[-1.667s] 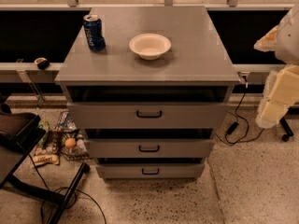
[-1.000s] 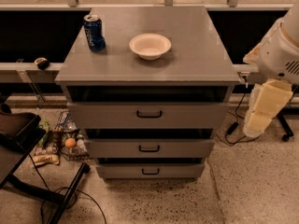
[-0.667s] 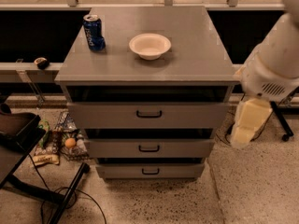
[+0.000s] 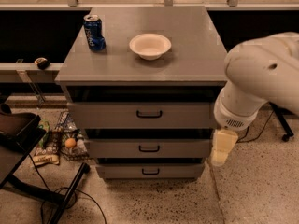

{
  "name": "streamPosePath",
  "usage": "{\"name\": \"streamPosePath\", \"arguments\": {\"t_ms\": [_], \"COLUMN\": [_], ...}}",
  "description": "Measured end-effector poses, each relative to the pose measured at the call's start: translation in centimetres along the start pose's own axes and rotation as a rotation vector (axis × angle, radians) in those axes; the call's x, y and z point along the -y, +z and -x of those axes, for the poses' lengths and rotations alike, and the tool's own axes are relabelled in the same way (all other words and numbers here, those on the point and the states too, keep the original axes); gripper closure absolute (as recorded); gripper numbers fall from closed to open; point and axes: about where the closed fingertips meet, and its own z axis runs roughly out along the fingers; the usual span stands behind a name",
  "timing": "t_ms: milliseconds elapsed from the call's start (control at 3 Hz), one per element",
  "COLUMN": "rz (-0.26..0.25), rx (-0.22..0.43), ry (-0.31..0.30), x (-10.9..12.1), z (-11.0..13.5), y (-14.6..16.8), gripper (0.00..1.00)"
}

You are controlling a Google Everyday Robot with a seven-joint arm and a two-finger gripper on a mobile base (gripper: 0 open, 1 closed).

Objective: Open top drawer

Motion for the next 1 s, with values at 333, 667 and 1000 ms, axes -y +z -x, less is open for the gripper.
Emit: {"name": "streamPosePath", "arguments": {"t_ms": [333, 667, 1000], "rz": [-0.032, -0.071, -0.082], "rx": [-0.031, -0.068, -0.083], "ry": [-0.035, -0.093, -0.119], "x": [0.9, 3.1, 4.7], "z": [1.0, 3.0, 4.2], "y": [2.9, 5.9, 7.5], "gripper": [0.0, 0.0, 0.0]}}
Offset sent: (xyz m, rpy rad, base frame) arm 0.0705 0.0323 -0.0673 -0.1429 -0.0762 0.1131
